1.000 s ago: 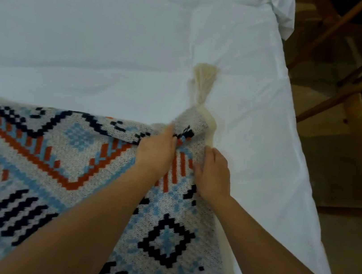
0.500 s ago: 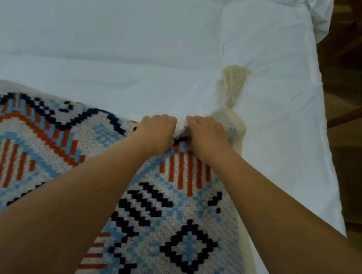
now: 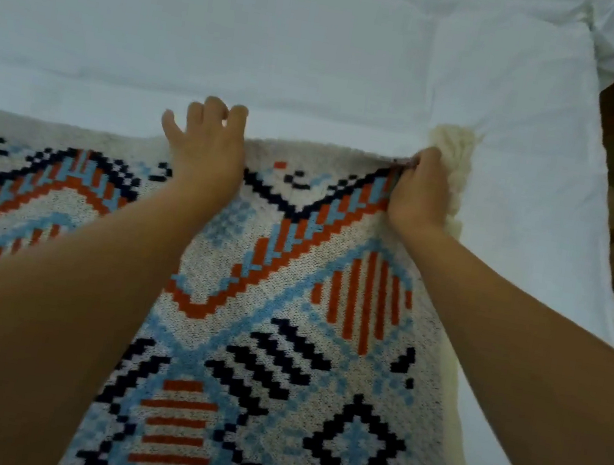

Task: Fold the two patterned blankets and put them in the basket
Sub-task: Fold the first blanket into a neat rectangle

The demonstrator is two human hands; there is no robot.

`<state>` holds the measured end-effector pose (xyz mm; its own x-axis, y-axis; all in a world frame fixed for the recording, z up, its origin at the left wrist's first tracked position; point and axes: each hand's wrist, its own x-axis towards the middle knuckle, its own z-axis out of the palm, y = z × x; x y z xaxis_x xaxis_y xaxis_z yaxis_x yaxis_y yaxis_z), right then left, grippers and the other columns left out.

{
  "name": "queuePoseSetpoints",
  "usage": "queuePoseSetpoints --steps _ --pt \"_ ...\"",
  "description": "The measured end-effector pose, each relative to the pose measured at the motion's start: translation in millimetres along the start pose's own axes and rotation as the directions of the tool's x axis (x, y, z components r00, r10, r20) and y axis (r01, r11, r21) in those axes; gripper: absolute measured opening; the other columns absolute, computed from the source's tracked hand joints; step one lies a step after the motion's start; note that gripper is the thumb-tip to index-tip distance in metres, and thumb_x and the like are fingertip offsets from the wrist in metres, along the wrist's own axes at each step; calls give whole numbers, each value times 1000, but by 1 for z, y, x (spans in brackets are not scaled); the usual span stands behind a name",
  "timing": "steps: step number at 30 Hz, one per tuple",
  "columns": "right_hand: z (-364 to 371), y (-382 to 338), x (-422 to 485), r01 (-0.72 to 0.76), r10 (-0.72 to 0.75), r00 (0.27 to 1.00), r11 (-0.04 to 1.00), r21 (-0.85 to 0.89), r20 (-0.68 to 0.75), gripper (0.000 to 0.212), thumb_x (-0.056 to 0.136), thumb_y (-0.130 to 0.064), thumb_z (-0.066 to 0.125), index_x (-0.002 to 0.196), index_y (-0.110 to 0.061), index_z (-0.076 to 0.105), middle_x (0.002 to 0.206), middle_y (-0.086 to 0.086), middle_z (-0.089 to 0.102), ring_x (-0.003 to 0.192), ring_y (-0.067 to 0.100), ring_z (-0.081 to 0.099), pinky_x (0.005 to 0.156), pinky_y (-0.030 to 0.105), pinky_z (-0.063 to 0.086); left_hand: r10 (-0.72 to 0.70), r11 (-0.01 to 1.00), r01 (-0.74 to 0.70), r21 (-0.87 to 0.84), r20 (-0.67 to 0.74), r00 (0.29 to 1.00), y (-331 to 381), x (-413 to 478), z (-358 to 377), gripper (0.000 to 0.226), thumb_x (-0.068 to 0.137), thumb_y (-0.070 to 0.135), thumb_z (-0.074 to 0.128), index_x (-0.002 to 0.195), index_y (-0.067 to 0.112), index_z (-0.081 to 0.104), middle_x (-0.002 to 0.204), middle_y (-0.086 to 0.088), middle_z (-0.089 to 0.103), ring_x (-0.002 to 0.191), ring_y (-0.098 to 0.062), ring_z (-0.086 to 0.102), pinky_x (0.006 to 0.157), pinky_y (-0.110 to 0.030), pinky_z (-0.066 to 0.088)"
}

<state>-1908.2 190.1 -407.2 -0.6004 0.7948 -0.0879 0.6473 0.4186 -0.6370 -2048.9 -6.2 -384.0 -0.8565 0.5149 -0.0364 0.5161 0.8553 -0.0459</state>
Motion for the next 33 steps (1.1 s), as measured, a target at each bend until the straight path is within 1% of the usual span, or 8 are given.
queuePoseSetpoints --steps 1,3,5,10,18,24,29,33 --pt "9 5 -6 -9 14 993 999 -49 114 29 97 -25 33 122 -11 38 127 12 45 110 26 47 84 34 42 2 1000 -3 22 50 999 4 -9 8 60 93 23 46 145 18 16 150 -16 21 139 -35 18 111 -60 7" --pt "22 24 -23 70 39 939 951 -302 342 63 97 -46 27 147 -18 2 157 12 5 143 28 11 116 45 13 88 995 -92 28 135 987 16 -34 29 63 97 48 22 147 24 -8 158 -8 -6 144 -30 -4 111 -57 -3" --pt "27 47 -40 160 18 929 881 -446 369 70 94 -58 12 145 -22 -18 156 11 -18 143 27 -15 114 41 -9 116 993 -109 -42 227 967 21 -63 50 65 93 57 7 146 26 -16 156 -8 -16 143 -29 -14 111 -54 -8" --pt "20 86 -90 179 -39 954 867 -466 296 68 92 -59 4 145 -22 -18 156 9 -19 141 20 -23 111 34 -17 -1 988 55 -148 341 940 20 -113 70 77 81 67 -8 143 25 -23 154 -12 -23 141 -30 -22 109 -48 -15" --pt "-7 126 -208 134 1 961 873 -469 276 63 91 -49 9 141 -22 -17 155 4 -16 139 13 -21 113 31 -14 193 953 -92 -288 347 918 62 -229 69 68 78 70 -8 130 38 -39 143 -4 -40 128 -24 -42 103 -47 -28" --pt "-32 158 -313 11 99 975 875 -483 201 65 91 -49 16 148 -19 7 156 12 7 145 31 7 115 42 3 363 921 -272 -278 364 858 101 -327 80 75 84 71 6 124 37 -47 133 1 -53 122 -23 -51 98 -47 -35" --pt "-65 184 -386 -210 300 942 876 -435 150 73 91 -56 35 149 -20 8 153 11 22 138 29 22 112 42 20 434 899 -366 -240 385 815 104 -396 74 73 87 67 7 126 33 -45 140 -2 -45 123 -23 -50 104 -50 -28" --pt "-102 203 -437 -351 408 909 863 -363 90 76 83 -63 47 135 -10 34 126 11 47 117 30 44 94 40 40 418 905 -329 -270 415 808 116 -455 60 69 93 58 17 146 28 -16 156 -5 -18 142 -26 -21 113 -50 -12"
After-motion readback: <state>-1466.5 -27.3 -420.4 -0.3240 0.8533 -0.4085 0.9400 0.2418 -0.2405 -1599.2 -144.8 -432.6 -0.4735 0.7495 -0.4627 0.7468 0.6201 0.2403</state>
